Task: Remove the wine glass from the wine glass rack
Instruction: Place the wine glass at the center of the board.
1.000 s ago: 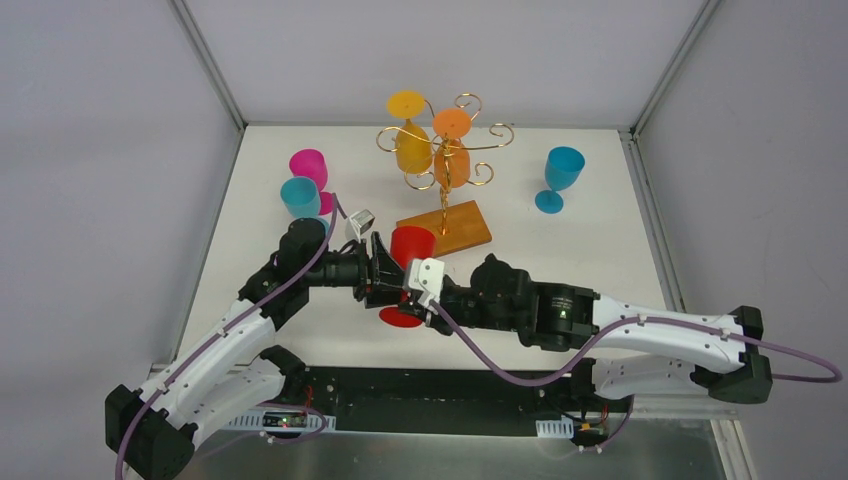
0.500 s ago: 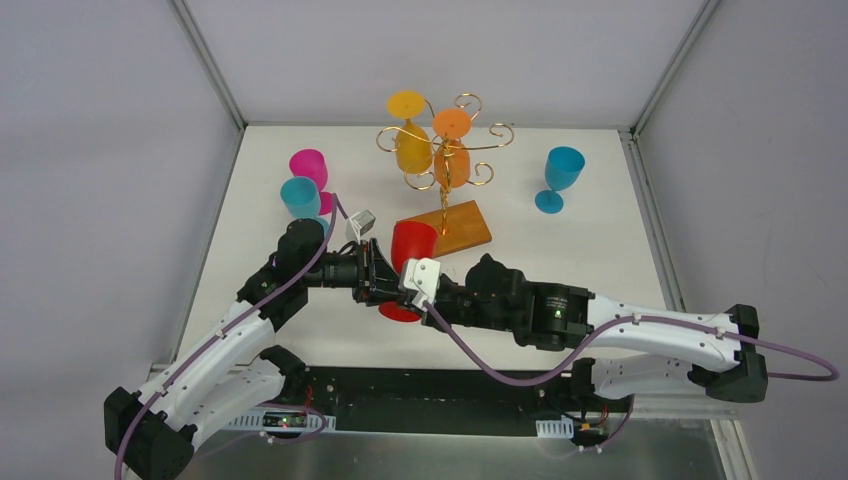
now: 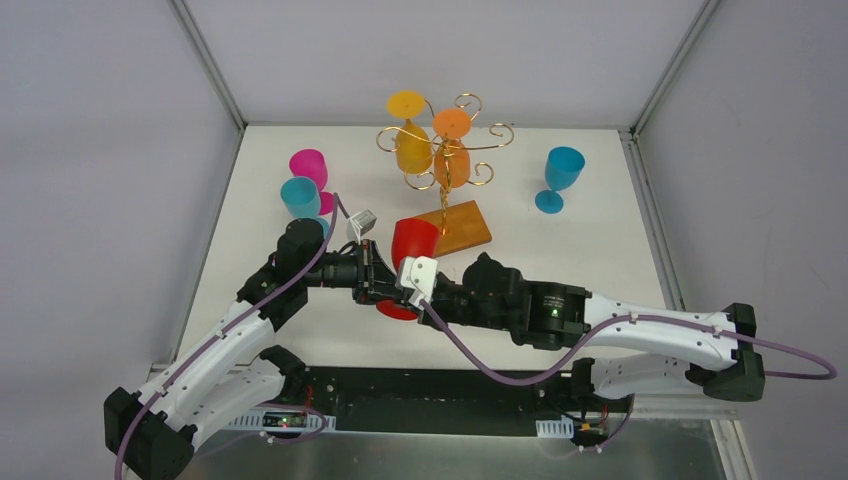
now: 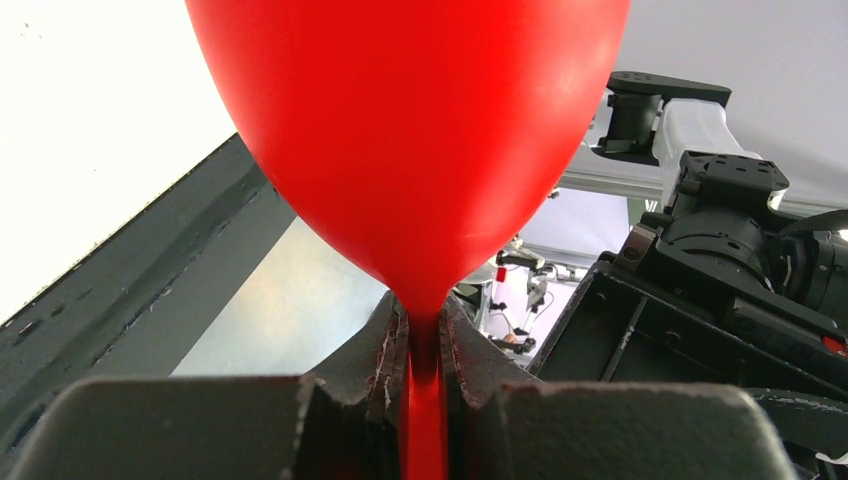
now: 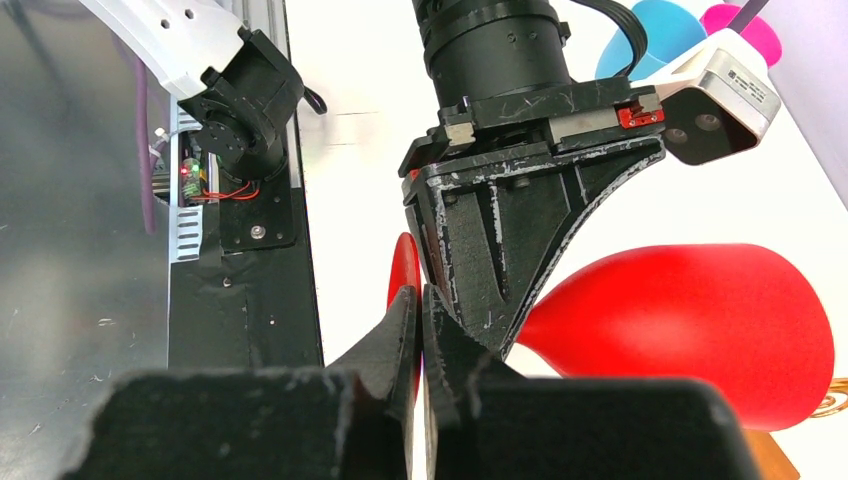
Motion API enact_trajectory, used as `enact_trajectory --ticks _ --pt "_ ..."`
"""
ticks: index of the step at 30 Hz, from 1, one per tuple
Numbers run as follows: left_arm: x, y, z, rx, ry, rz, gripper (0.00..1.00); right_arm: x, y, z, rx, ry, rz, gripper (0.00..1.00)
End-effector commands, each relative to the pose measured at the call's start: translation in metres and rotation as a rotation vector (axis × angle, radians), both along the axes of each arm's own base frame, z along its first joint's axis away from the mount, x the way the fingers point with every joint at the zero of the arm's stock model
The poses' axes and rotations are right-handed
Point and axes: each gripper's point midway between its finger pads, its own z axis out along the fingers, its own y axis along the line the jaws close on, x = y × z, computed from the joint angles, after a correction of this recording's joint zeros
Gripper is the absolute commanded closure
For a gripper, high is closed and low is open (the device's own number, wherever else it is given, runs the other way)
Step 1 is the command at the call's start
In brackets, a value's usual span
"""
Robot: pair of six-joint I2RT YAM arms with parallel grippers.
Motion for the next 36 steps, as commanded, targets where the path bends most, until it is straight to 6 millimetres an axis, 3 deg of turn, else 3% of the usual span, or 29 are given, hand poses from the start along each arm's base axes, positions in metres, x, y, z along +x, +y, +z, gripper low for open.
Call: enact_trajectory --ticks 1,3,6,8,14,25,30,36 --pt "-0.011 -0.001 0.014 -0.047 -0.075 -0.06 1.0 -0.003 0.008 0.039 0.114 -0.021 0.019 1.0" --pt "-0.012 -0.001 0.013 -0.046 -0.077 -0.071 1.0 -0.004 0.006 0.039 0.118 -0.009 0.018 0.98" --pt "-0.014 -0.001 0.012 -0.046 -0.087 -0.085 1.0 -0.007 0.002 0.04 0.12 0.015 0.02 0.73" --pt "-0.015 -0.001 0.011 -0.047 -0.093 -0.097 1.0 -0.009 -0.002 0.041 0.125 0.034 0.013 0.63" --pt "-0.022 0.002 0.011 -0.054 -0.139 -0.131 1.0 -0.008 -0.023 0.054 0.181 0.061 -0.028 0.49" --pt "-0.053 0.014 0.015 -0.096 -0.273 -0.254 1.0 0.037 -0.059 0.067 0.181 0.194 -0.398 0.42" --pt "-0.069 0.022 0.01 -0.103 -0.306 -0.323 1.0 0.043 -0.072 0.085 0.264 0.343 -0.421 0.41" --pt "-0.077 0.026 0.007 -0.108 -0.348 -0.357 1.0 0.041 -0.075 0.101 0.315 0.516 -0.385 0.4"
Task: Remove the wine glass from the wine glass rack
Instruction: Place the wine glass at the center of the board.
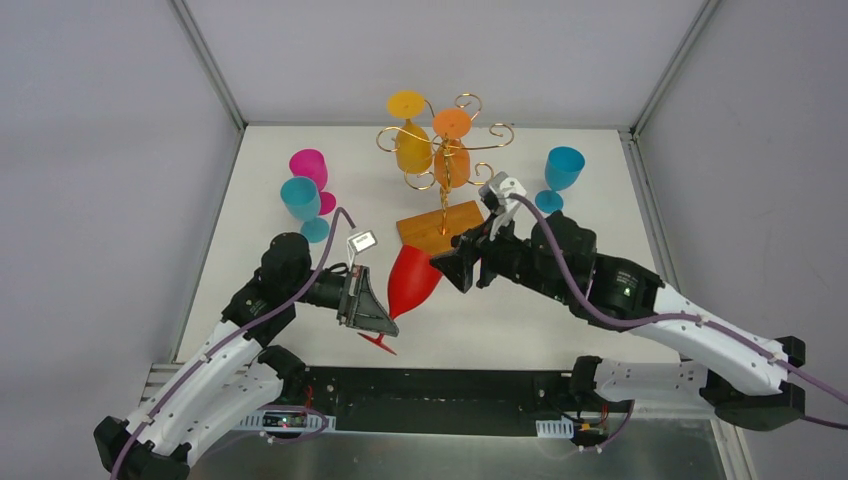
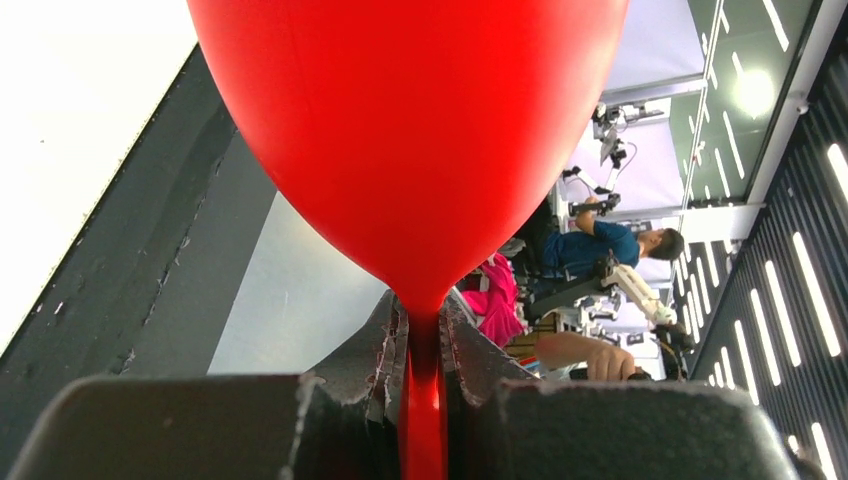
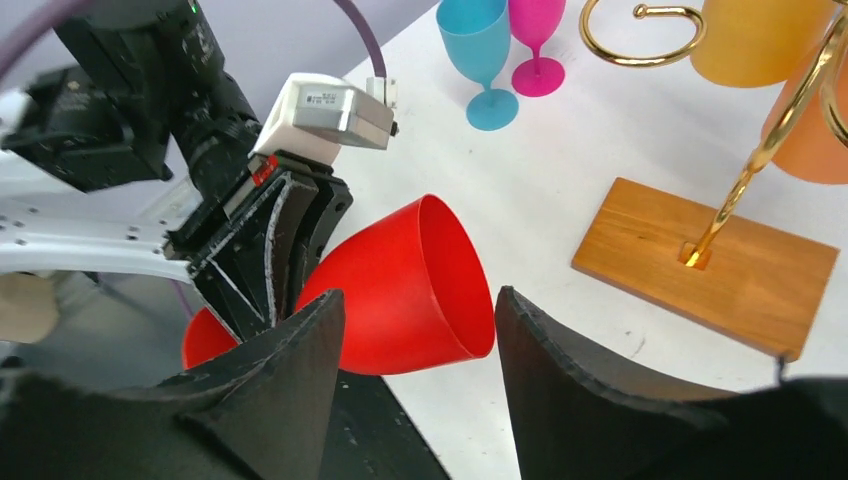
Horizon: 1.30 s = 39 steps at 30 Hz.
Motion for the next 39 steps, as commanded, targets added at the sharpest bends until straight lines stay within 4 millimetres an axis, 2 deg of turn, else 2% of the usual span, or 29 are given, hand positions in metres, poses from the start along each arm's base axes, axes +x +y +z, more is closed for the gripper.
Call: enact_trajectory --ticks 1,16,23,31,39 --pt "-0.016 0.005 0.0 -0.032 -0.09 -0.086 1.0 -0.014 -0.002 0.035 0.136 0.148 0.057 0.4" --pt "-0.039 0.017 0.018 -0.104 -0.212 -0.179 1.0 -0.03 0.011 0.03 0.119 0.366 0.224 0.4" --pt "-0.044 0.02 0.023 -0.119 -0.241 -0.197 1.0 -0.045 0.019 0.03 0.111 0.43 0.335 0.43" --pt "-0.043 0.02 0.022 -0.117 -0.247 -0.199 1.0 -0.054 0.027 0.023 0.079 0.494 0.402 0.47" --pt "-0.044 0.02 0.023 -0.119 -0.258 -0.2 1.0 -0.063 0.032 0.016 0.064 0.547 0.466 0.57"
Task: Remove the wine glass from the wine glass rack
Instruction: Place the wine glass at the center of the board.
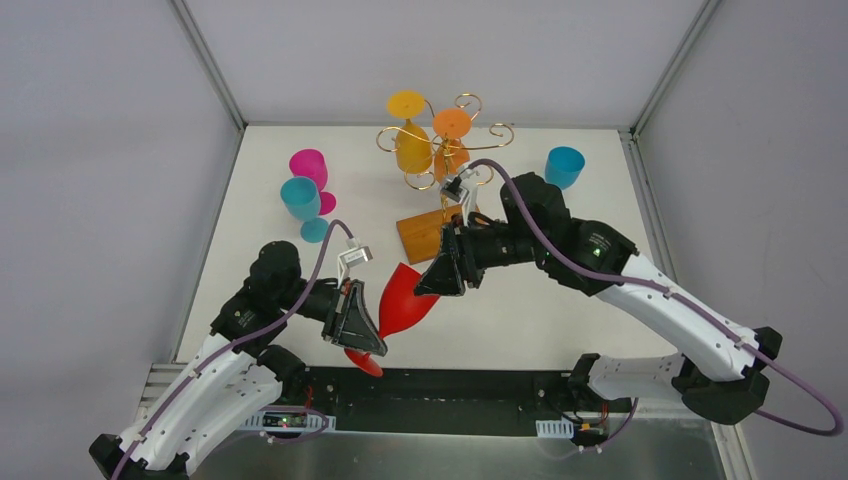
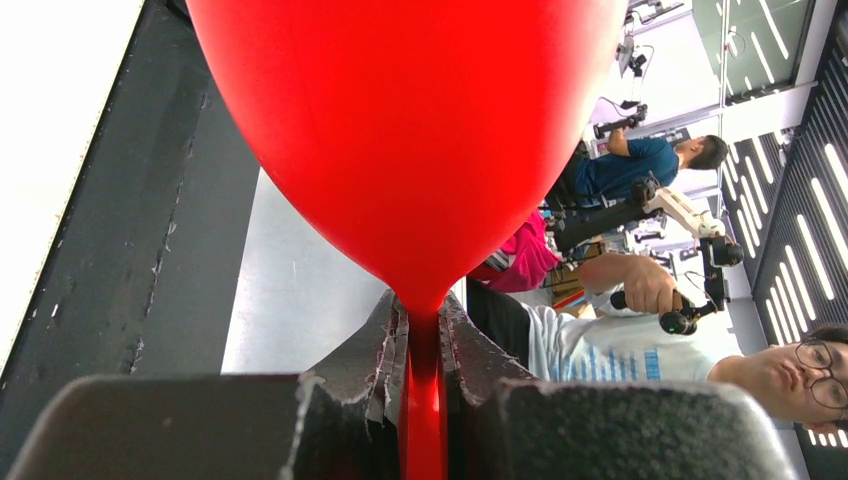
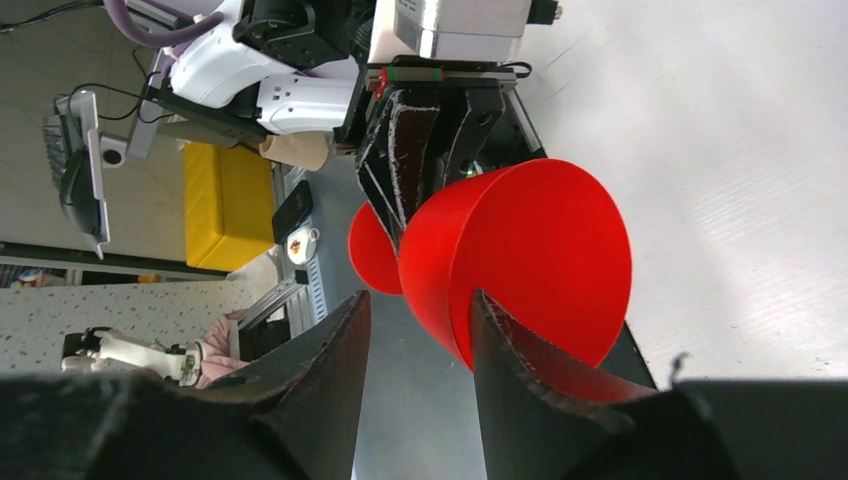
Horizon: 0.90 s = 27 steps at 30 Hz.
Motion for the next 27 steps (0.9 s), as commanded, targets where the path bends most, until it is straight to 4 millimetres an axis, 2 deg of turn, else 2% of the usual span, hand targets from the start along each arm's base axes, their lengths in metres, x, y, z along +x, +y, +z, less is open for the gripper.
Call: enact_trajectory --ticks 1,2,3,9,11,16,20,22,25,27 --pt "-0.008 0.003 0.018 -0.054 -0.095 -0.048 1.0 -0.011 0.002 0.017 0.05 0.025 0.069 0.57" --pt "-0.008 0.003 0.018 -0.054 -0.095 -0.048 1.0 -0.013 0.003 0.016 0.054 0.03 0.081 0.58" --pt "-0.008 0.003 0.017 -0.053 -0.093 -0.049 1.0 -0.014 0.004 0.016 0.056 0.04 0.088 0.66" --pt "-0.008 0.003 0.017 -0.053 -0.1 -0.048 1.0 -0.019 0.005 0.016 0.065 0.07 0.117 0.77" --pt "-0.009 0.003 0.017 -0.055 -0.104 -0.048 1.0 -0.019 0.006 0.017 0.07 0.072 0.119 0.86" --pt "-0.008 0.003 0.017 -0.054 -0.105 -0.047 1.0 -0.025 0.006 0.022 0.1 0.096 0.152 1.0" --pt "-0.006 0.002 0.016 -0.051 -0.11 -0.04 1.0 -0.026 0.007 0.023 0.124 0.112 0.16 1.0" --pt "-0.004 0.001 0.015 -0.048 -0.114 -0.029 0.92 -0.028 0.007 0.023 0.133 0.116 0.166 1.0" --pt "-0.001 0.0 0.015 -0.044 -0.116 -0.021 0.7 -0.029 0.005 0.021 0.138 0.115 0.168 1.0" --pt "0.0 -0.001 0.015 -0.044 -0.122 -0.02 0.64 -0.03 0.002 0.02 0.138 0.115 0.166 1.0"
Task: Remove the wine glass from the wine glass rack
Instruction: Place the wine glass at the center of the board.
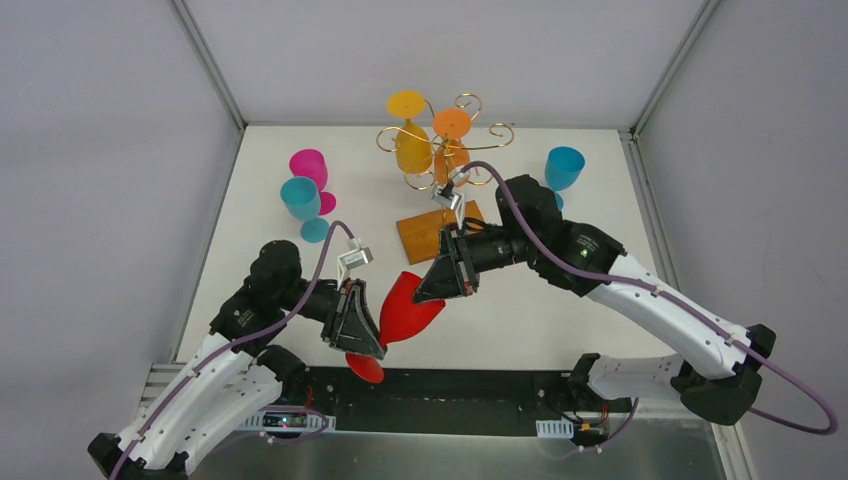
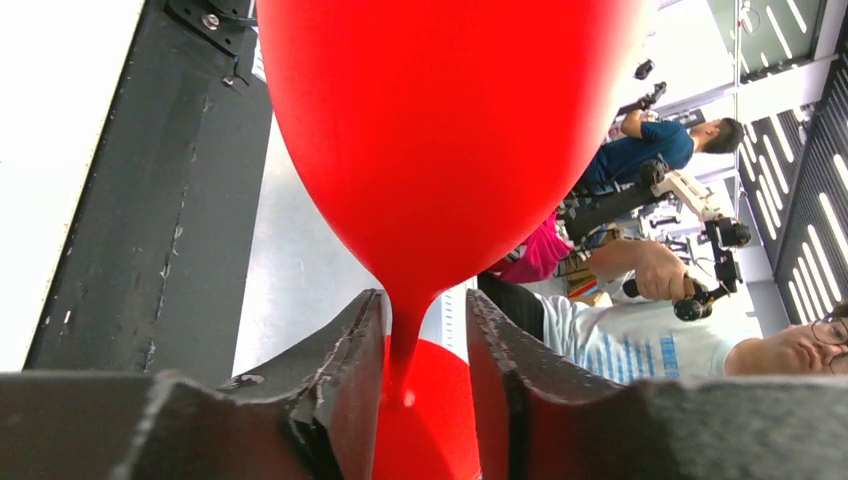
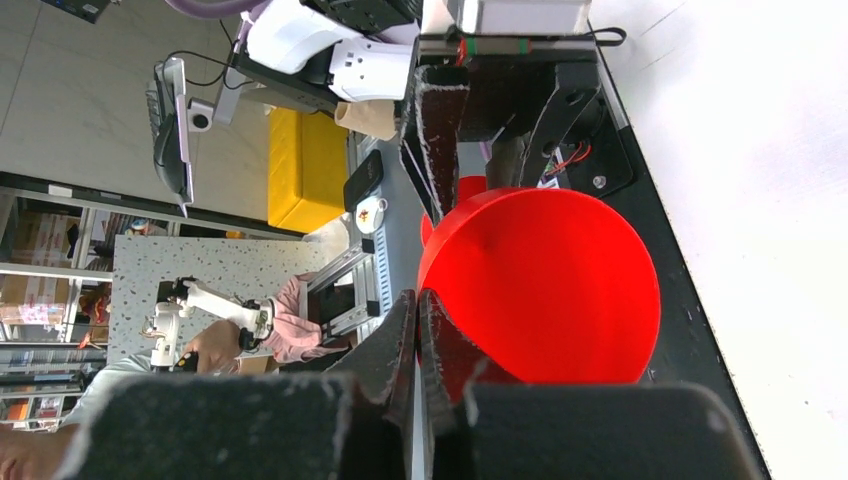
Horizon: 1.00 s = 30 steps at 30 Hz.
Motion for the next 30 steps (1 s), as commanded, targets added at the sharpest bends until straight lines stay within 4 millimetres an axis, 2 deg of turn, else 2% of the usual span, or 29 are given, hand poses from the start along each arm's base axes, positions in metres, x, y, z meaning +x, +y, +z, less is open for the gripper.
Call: enact_trajectory --ticks 1,3,7,14,19,24,30 --pt "0.004 -0.002 0.015 -0.034 -0.078 0.007 0.6 -0.01 -0.008 0.016 0.072 -0.019 0.028 1.0" --pt "0.006 -0.003 0.015 -0.034 -0.086 0.016 0.53 -0.008 -0.012 0.012 0.063 -0.024 0.008 1.0" --pt "0.01 -0.005 0.014 -0.027 -0.091 0.032 0.45 -0.008 -0.024 0.001 0.026 -0.036 -0.019 1.0" --pt "0.023 -0.01 0.009 0.001 -0.103 0.087 0.45 0.005 -0.06 -0.027 -0.091 -0.103 -0.169 1.0" --pt "0.039 -0.014 0.002 0.041 -0.111 0.158 0.44 0.041 -0.095 -0.054 -0.249 -0.192 -0.417 1.0" --pt "0.056 -0.016 -0.014 0.11 -0.111 0.224 0.44 0.091 -0.138 -0.076 -0.398 -0.29 -0.727 1.0" --pt "0.065 -0.014 -0.02 0.144 -0.129 0.279 0.44 0.14 -0.178 -0.083 -0.539 -0.335 -0.974 1.0"
